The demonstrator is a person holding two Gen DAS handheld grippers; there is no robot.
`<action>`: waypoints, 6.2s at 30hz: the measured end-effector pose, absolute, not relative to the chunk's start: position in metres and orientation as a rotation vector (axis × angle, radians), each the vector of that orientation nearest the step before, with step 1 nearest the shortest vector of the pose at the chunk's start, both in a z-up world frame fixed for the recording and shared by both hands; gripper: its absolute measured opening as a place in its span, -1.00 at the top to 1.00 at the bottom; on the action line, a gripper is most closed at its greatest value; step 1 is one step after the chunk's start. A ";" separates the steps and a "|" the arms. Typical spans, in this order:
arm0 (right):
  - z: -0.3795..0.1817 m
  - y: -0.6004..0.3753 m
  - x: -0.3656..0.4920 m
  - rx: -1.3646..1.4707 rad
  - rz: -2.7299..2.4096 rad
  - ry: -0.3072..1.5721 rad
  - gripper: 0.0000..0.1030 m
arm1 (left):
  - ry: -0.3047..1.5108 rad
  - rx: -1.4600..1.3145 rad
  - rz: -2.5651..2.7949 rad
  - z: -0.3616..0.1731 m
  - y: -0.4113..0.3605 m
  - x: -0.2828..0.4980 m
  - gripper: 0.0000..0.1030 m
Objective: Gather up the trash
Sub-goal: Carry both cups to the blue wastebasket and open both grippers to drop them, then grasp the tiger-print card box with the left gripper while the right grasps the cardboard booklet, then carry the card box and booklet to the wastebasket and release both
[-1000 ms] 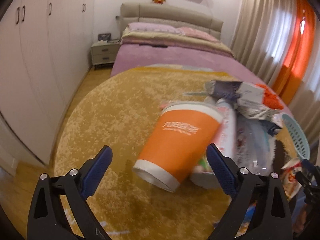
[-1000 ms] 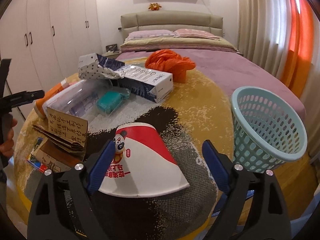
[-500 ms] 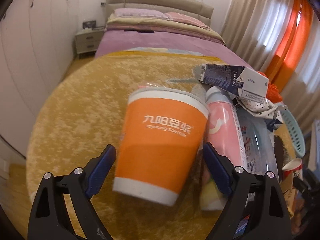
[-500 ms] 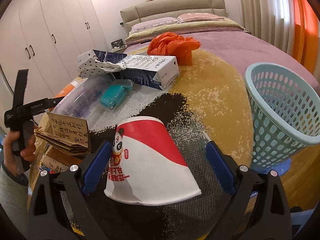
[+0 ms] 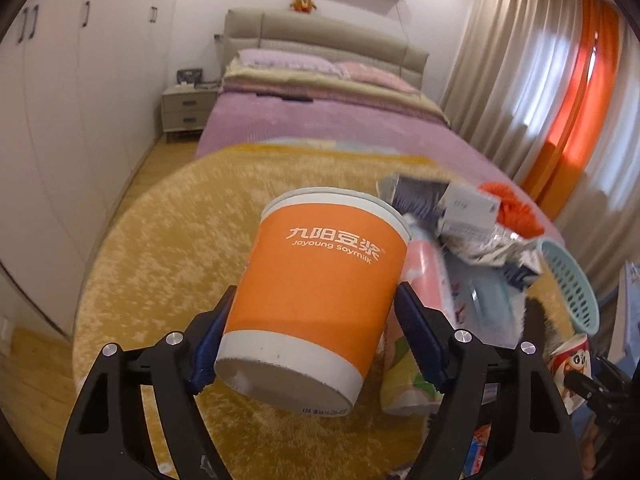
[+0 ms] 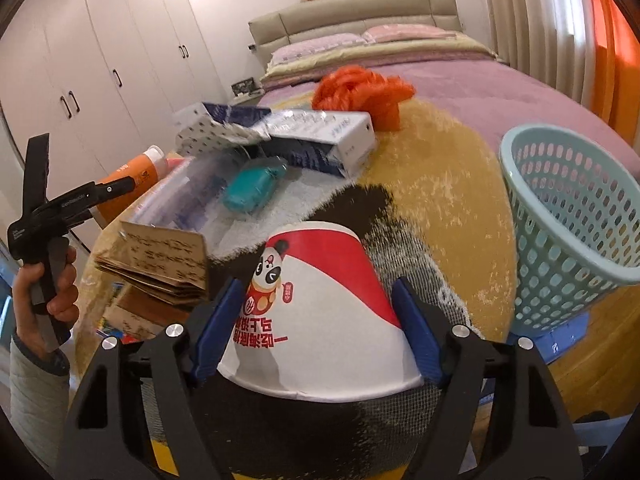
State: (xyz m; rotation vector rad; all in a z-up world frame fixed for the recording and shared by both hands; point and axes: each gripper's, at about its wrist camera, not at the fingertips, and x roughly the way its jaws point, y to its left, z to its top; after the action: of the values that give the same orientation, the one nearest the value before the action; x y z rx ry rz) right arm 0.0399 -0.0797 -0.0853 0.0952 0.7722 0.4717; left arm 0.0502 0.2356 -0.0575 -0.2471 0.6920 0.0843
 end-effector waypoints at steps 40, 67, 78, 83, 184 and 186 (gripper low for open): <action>-0.115 -0.326 0.178 0.176 -0.224 0.862 -0.43 | 0.879 -0.133 -0.455 -0.080 -0.157 0.219 -0.47; -0.003 -0.242 0.063 0.195 0.083 0.522 -0.52 | 0.617 -0.120 -0.453 0.003 -0.063 0.089 -0.79; 0.007 -0.107 0.026 0.068 0.472 0.480 -0.52 | 0.552 -0.217 -0.141 0.001 0.091 0.007 -0.79; -0.007 -0.062 0.017 -0.001 0.580 0.524 -0.52 | 0.571 -0.254 -0.041 -0.008 0.147 -0.015 -0.78; -0.040 -0.264 0.143 0.140 -0.041 0.664 0.90 | 0.698 -0.086 -0.514 -0.012 -0.079 0.164 -0.29; -0.049 -0.278 0.156 0.163 -0.075 0.697 0.90 | 0.717 -0.081 -0.532 -0.019 -0.096 0.183 -0.29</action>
State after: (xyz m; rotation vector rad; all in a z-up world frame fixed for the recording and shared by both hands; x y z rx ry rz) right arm 0.1556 -0.2780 -0.0494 0.1628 0.6970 -0.0752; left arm 0.1830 -0.0965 -0.0189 -0.0809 0.7166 -0.5317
